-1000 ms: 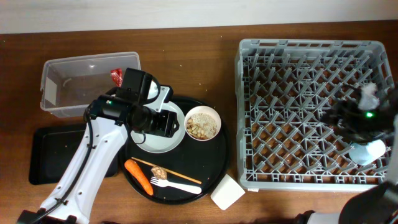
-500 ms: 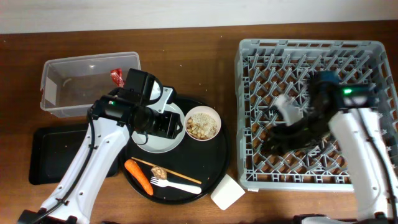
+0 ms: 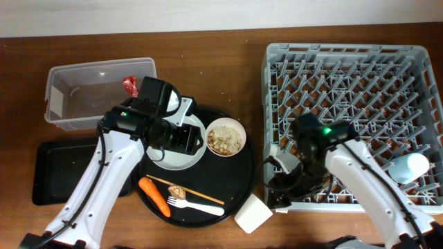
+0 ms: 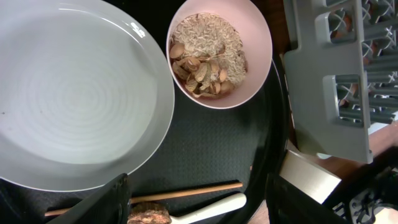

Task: Sort waste into correct bins and load items into the dishwasher rack

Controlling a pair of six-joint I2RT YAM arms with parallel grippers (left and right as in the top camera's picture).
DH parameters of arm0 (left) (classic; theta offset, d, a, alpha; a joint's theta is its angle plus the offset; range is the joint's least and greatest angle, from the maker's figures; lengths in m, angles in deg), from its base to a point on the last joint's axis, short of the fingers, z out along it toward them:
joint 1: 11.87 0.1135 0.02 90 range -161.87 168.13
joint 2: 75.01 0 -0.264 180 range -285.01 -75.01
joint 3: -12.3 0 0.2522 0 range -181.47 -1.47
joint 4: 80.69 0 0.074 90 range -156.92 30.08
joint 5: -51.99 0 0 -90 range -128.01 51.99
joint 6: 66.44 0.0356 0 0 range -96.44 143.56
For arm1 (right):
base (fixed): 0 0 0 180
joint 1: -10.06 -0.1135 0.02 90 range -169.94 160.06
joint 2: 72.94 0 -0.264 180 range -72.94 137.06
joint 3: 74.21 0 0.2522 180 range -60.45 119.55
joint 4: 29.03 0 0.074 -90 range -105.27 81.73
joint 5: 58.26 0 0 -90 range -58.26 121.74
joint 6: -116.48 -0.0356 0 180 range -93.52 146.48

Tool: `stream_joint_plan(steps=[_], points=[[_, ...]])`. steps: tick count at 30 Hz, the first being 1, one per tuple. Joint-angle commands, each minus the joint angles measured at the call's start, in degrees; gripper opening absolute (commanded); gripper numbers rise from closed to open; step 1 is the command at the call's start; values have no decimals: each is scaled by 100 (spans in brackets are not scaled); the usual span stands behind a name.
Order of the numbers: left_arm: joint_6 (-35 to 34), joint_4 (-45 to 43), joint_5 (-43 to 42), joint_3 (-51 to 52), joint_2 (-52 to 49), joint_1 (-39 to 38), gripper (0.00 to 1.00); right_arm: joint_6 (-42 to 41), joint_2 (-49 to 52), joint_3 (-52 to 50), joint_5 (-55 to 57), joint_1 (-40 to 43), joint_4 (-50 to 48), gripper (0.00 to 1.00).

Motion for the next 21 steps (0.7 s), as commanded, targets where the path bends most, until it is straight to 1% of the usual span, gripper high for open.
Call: stream_joint_plan(steps=[1, 3, 5, 6, 8, 14, 21], points=[[90, 4, -59, -15, 22, -7, 69, -669, -105, -186, -105, -420, -328, 66], [90, 4, -59, -15, 22, -7, 69, -938, -105, -247, 66, -640, -555, 67], [90, 4, -59, -15, 22, -7, 68, -1502, -105, -319, 544, -870, -800, 67], [90, 4, -59, -15, 22, -7, 69, -1644, -105, -341, 673, -960, -879, 66], [90, 4, -57, -15, 22, -7, 69, -1923, -105, -396, 745, -1193, -1117, 66], [90, 7, -44, -15, 22, -7, 69, -2382, -105, -568, 973, -1593, -1373, 66], [90, 7, -44, -15, 22, -7, 69, -2562, -105, -984, 946, -1768, -1897, 66]])
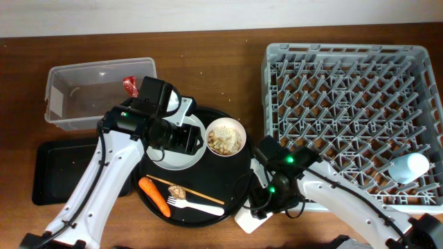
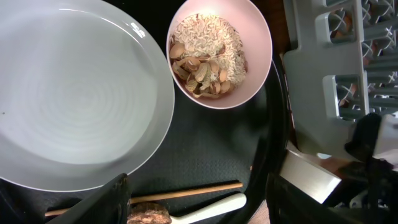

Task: Sort waste into correct bins and load items into the dishwasher rack

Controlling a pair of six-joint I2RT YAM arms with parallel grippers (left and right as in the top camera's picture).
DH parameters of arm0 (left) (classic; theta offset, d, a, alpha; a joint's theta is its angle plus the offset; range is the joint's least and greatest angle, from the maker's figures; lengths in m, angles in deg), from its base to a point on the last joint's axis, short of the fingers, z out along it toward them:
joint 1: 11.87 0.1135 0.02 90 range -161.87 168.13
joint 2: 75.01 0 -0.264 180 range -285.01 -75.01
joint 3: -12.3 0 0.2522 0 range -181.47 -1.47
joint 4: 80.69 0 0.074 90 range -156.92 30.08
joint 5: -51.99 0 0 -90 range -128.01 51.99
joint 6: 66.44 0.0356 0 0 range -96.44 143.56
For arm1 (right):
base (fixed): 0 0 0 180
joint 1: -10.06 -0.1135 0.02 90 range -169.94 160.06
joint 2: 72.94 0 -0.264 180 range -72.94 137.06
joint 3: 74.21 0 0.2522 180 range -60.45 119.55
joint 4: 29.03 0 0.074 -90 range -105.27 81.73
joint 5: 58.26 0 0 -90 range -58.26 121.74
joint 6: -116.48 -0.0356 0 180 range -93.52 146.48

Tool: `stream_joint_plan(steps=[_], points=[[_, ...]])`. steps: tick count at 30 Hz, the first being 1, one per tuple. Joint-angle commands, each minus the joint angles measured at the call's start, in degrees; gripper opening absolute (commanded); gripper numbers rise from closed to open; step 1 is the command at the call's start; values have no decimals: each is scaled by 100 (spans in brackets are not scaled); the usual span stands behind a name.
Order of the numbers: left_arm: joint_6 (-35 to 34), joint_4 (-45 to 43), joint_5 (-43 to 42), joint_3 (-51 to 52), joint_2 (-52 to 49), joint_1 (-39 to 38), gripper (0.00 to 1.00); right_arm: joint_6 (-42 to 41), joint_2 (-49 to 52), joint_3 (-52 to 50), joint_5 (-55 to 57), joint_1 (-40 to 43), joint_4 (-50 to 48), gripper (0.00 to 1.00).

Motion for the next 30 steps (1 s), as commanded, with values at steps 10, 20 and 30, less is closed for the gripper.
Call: stream_joint_plan(steps=[10, 20, 30], points=[[90, 7, -42, -15, 22, -7, 69, 39, -85, -146, -748, -57, -96, 66], [90, 4, -44, -15, 22, -7, 69, 37, -85, -146, -1117, -57, -48, 58], [92, 4, -42, -15, 22, -7, 69, 0, -85, -146, -1178, -472, -140, 47]])
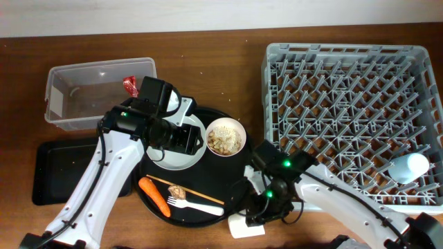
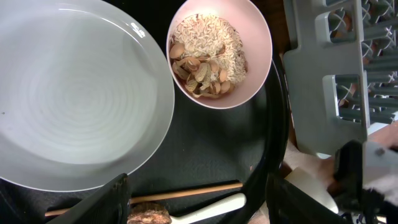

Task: Sort waste into correct bins and load items into the dishwasher rack

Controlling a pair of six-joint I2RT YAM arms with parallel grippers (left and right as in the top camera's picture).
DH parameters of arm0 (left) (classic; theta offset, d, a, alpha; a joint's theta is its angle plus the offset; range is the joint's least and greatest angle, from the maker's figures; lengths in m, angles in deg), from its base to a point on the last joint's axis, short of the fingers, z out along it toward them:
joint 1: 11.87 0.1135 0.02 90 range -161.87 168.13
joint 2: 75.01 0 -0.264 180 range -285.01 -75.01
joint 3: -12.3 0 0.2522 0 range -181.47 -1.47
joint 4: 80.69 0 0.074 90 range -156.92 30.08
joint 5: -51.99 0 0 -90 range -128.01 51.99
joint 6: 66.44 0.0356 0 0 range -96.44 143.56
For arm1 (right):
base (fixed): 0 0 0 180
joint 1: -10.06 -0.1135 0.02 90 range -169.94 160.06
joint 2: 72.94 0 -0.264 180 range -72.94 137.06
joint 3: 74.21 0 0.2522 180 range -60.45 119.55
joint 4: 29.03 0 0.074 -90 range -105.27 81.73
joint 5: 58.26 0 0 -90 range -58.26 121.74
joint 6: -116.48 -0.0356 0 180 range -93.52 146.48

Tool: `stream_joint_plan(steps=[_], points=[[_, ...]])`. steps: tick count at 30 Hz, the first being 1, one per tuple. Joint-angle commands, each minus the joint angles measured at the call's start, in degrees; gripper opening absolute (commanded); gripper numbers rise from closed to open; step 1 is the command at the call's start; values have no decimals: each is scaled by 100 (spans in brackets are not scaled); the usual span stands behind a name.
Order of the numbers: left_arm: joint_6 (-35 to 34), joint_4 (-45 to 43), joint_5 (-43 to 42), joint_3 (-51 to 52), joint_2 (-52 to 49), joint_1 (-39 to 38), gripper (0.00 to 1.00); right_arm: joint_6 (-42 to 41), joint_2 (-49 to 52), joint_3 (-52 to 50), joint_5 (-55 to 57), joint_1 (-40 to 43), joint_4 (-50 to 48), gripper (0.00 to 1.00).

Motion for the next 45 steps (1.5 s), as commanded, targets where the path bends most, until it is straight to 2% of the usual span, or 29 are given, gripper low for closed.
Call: stream_joint_plan(steps=[1, 7, 11, 19, 24, 31, 45], points=[[90, 4, -42, -15, 22, -7, 69, -57, -85, -28, -118, -295, -122, 47], [90, 7, -44, -15, 22, -7, 69, -282, -83, -31, -114, -490, -262, 43], [90, 7, -44, -15, 22, -7, 69, -686, -50, -92, -116, -490, -479, 28], [90, 11, -44, -15, 22, -7, 69, -951, -31, -474, -140, -490, -817, 27], [90, 11, -44, -15, 22, -7, 69, -885, -31, -496, -313, -490, -1040, 15], [90, 11, -44, -15, 22, -7, 69, -887, -31, -774, -678, -490, -1504, 13], [90, 11, -44, -15, 22, -7, 69, -953, -31, -879, -909, -490, -1744, 12]])
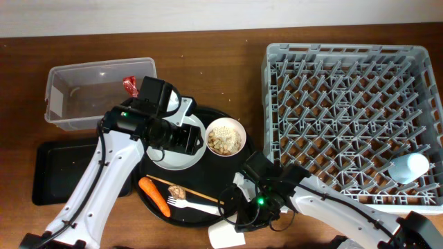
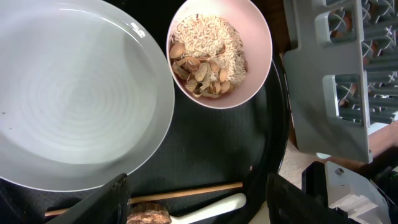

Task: Sort waste into correct bins and load items into the dishwasher rack

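A white box (image 1: 226,237) lies at the table's front edge, just off the round black tray (image 1: 239,173). My right gripper (image 1: 242,221) sits over it and seems shut on it; its fingers are hidden under the wrist. My left gripper (image 2: 199,211) hangs open over the tray, between the white plate (image 2: 74,93) and a pink bowl of rice and shells (image 2: 219,53). Between the left fingers (image 2: 118,199) lie a chopstick (image 2: 186,191) and a white fork handle (image 2: 217,205). A carrot (image 1: 154,196) lies on the tray's front left.
The grey dishwasher rack (image 1: 353,117) fills the right side, with a white cup (image 1: 408,167) at its front right. A clear bin (image 1: 90,93) with a red wrapper (image 1: 129,84) stands at the back left, and a flat black bin (image 1: 59,173) lies in front of it.
My right gripper and the white box have shifted further left and toward the front edge. The left arm and everything on the tray are unchanged.
My right gripper was first at the rack's front left corner, with the white box lying beside the tray. Then it was down on the box. At each later moment the box lay further left and forward with the gripper. The left arm stayed still throughout.
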Controlling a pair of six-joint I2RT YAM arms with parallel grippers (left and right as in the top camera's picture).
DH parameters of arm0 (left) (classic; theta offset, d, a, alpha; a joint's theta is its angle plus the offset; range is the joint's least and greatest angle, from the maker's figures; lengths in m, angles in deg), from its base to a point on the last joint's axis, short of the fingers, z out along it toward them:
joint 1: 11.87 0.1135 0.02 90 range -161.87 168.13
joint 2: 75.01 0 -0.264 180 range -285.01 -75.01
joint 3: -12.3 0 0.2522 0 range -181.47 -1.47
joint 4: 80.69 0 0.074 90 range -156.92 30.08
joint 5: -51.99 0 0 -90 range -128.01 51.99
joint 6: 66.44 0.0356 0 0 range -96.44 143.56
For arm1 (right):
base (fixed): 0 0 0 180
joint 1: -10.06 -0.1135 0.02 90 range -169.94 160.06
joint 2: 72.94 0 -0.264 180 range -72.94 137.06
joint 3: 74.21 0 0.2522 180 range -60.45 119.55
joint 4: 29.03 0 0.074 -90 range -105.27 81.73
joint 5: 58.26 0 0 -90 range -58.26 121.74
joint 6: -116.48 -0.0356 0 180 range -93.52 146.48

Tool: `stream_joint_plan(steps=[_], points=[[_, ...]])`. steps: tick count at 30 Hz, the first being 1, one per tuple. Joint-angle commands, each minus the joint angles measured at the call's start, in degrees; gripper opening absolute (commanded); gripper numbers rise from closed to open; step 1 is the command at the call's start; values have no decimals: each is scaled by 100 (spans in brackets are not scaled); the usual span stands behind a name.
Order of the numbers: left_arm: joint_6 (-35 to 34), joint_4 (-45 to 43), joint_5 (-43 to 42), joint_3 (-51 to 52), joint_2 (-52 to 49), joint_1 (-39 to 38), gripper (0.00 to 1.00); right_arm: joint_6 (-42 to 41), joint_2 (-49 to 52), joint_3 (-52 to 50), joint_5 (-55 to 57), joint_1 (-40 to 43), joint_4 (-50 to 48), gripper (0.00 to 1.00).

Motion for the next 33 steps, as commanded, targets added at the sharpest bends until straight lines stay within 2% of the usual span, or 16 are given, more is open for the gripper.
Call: stream_joint_plan(steps=[1, 3, 6, 15, 19, 23, 26, 29, 33], points=[[90, 9, -44, -15, 22, -7, 69, -55, 0, -221, -72, -35, -190, 13], [90, 9, -44, -15, 22, -7, 69, -55, 0, -321, -201, -35, -354, 12], [90, 9, -44, -15, 22, -7, 69, -52, 0, -385, -267, -35, -446, 4], [90, 9, -44, -15, 22, -7, 69, 50, -2, -352, -332, -35, -658, 4], [90, 9, -44, -15, 22, -7, 69, 431, -68, -4, -321, -35, -323, 4], [90, 15, -44, -15, 22, -7, 69, 809, -131, 905, 605, -33, 866, 4], [90, 15, -44, -15, 22, -7, 69, 1036, -131, 1519, 1086, -24, 1399, 4], [90, 15, -44, -15, 22, -7, 69, 1176, -131, 2070, 1784, -24, 1602, 4], [90, 15, -44, -15, 22, -7, 69, 1421, -120, 2179, 2389, -24, 1508, 4]])
